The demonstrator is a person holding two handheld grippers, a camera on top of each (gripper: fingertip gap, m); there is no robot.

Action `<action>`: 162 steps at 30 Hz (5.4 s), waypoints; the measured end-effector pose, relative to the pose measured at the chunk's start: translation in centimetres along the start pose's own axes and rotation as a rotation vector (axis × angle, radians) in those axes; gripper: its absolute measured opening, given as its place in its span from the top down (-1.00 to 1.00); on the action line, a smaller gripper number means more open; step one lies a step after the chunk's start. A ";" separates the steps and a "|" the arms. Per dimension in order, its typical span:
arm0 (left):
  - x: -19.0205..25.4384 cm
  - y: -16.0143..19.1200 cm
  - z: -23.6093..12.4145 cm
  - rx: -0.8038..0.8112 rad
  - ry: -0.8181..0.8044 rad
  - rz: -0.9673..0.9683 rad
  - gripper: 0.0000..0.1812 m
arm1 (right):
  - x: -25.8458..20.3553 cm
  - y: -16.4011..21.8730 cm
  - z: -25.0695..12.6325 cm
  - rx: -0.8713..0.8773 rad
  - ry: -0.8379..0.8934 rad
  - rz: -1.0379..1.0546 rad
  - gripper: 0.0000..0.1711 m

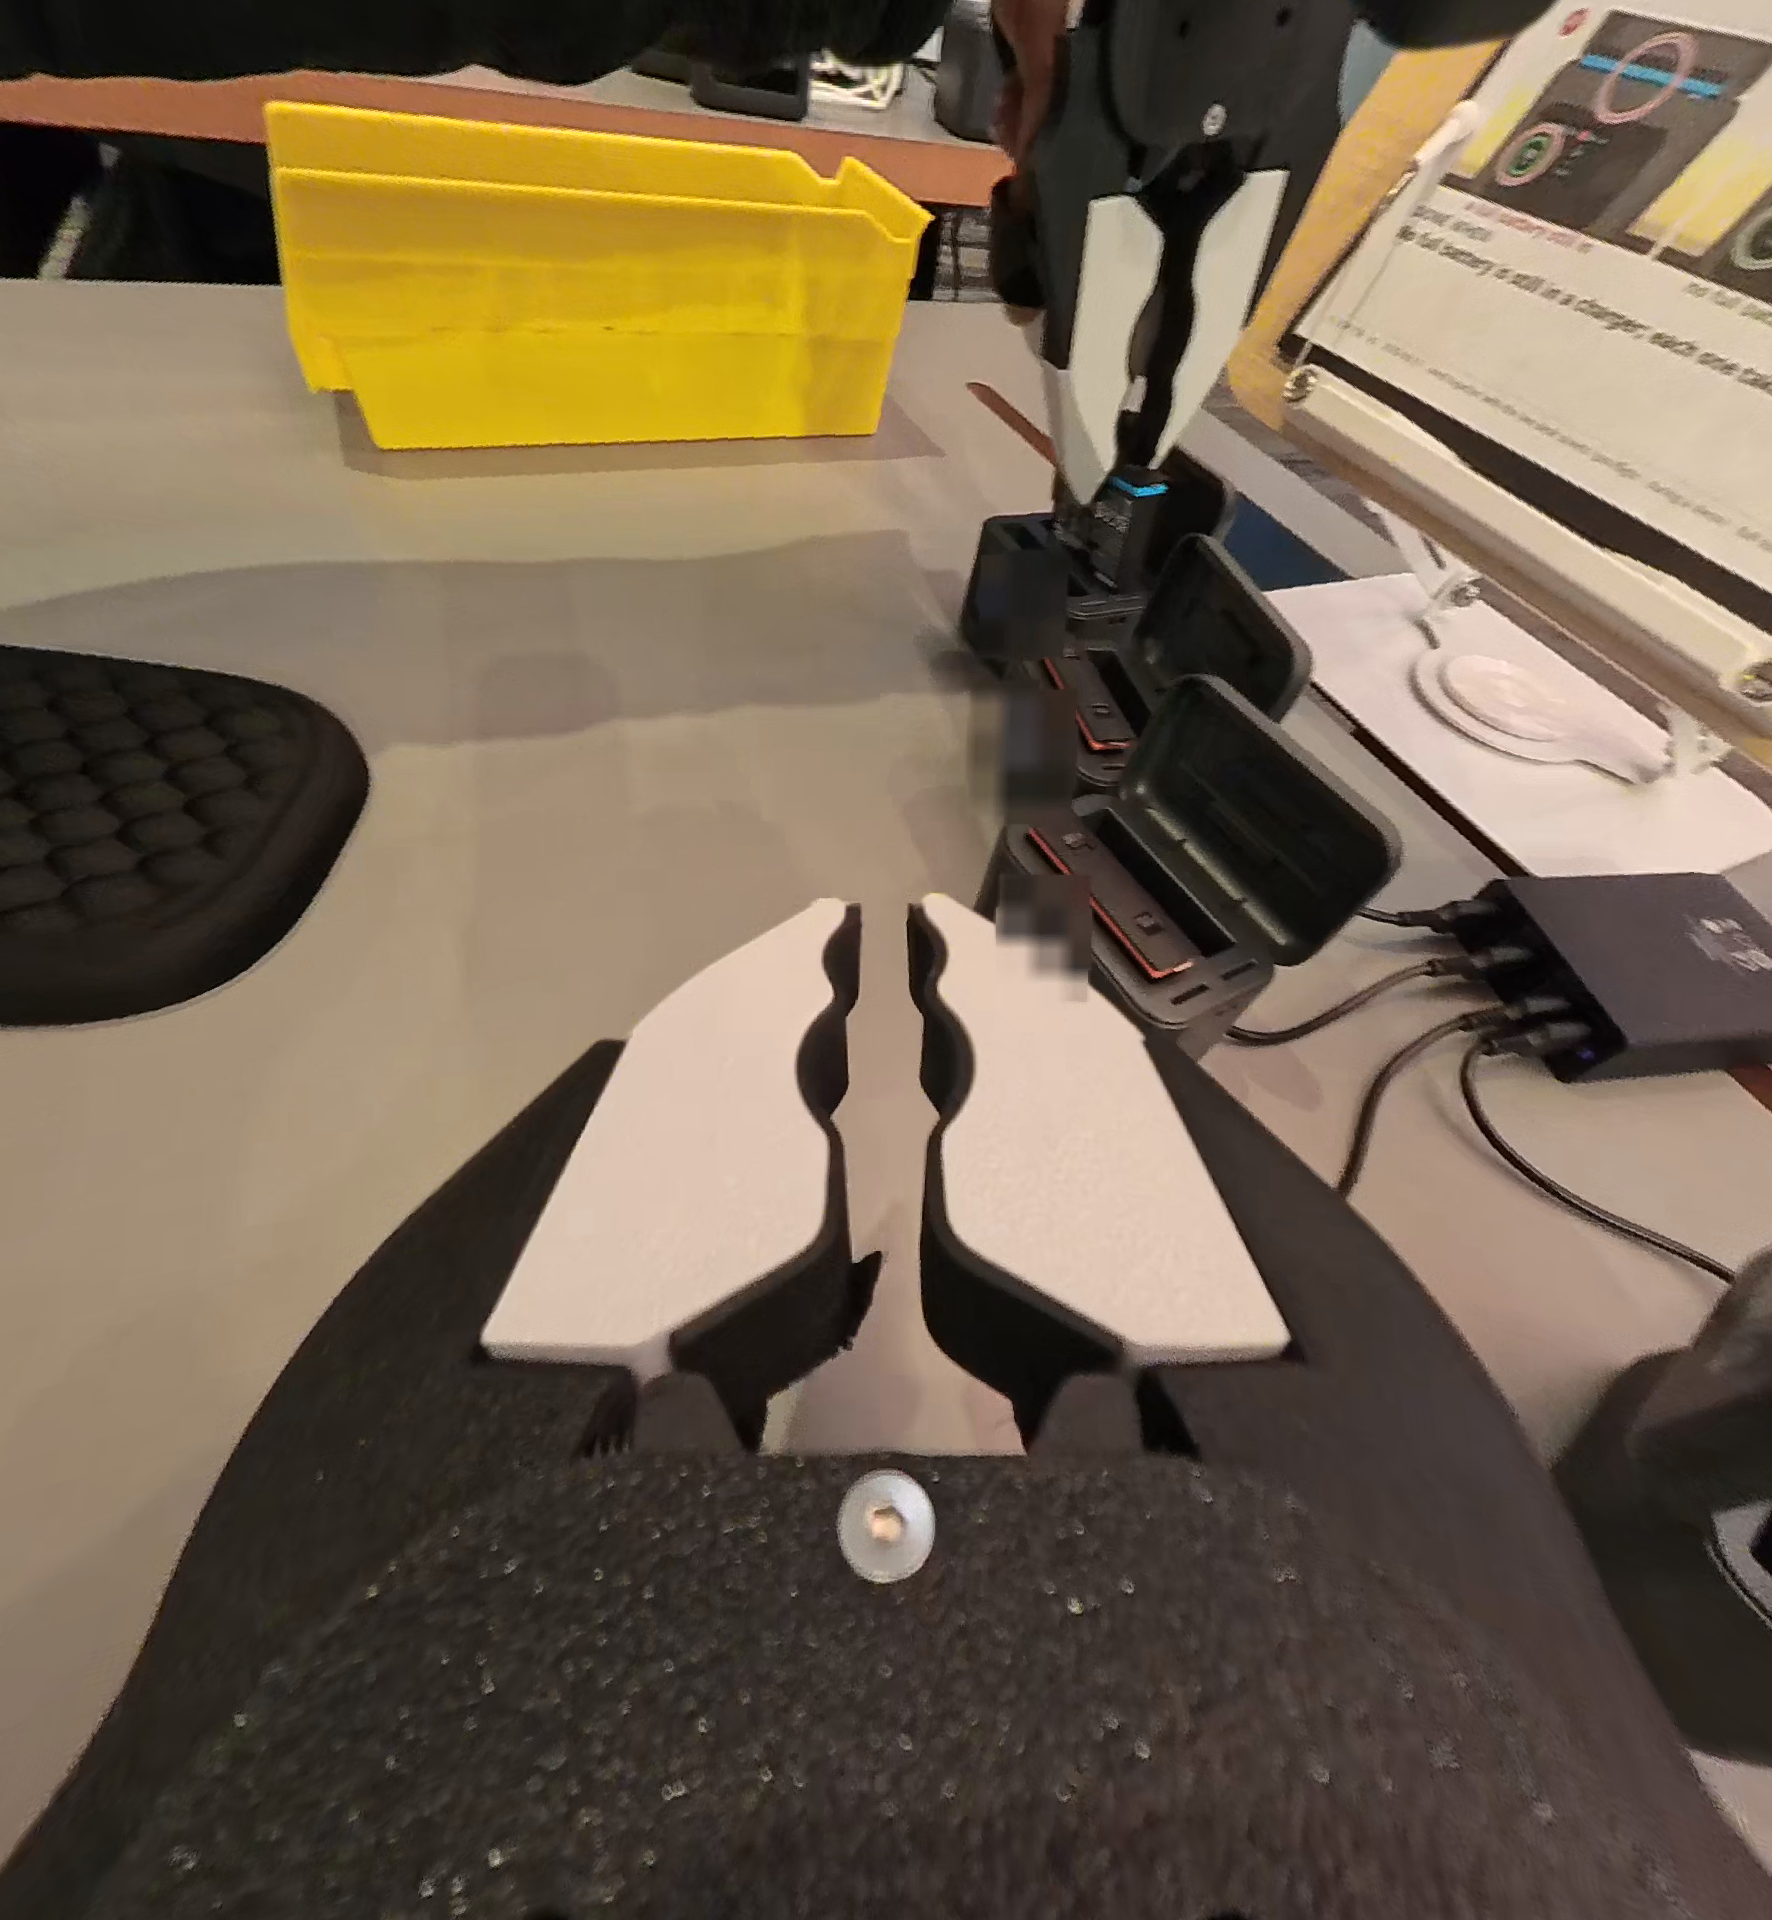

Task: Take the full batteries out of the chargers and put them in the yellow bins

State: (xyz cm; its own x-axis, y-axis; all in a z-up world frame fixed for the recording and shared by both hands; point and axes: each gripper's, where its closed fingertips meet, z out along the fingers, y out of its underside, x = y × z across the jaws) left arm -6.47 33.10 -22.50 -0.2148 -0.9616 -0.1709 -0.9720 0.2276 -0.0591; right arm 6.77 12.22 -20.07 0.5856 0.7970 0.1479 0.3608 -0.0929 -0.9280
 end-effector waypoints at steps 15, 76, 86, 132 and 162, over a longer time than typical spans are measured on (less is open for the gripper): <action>0.1 -0.1 1.3 -0.034 0.004 0.017 0.83 | 8.1 1.9 -7.8 0.024 0.578 0.291 1.00; -0.6 0.1 1.5 0.076 -0.148 -0.071 1.00 | 9.4 3.1 -12.0 0.105 0.722 0.301 1.00; 0.1 2.4 -11.9 0.309 -0.537 -0.081 0.93 | 10.5 2.4 -14.4 0.180 0.831 0.310 1.00; 8.5 22.5 -11.3 -0.004 -0.881 -0.220 0.54 | 9.2 2.9 -11.8 0.110 0.738 0.247 1.00; 18.7 -14.8 -3.9 0.627 -0.929 0.115 0.55 | -3.9 -0.2 -1.5 0.119 0.059 0.226 0.66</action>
State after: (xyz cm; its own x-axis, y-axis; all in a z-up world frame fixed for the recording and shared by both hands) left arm 3.53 11.16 -20.94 0.1087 -0.5023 -0.8578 -0.6752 0.5960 -0.4346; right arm 5.48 8.28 -19.94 0.6842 0.7275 -0.0514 0.1303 -0.1912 -0.9729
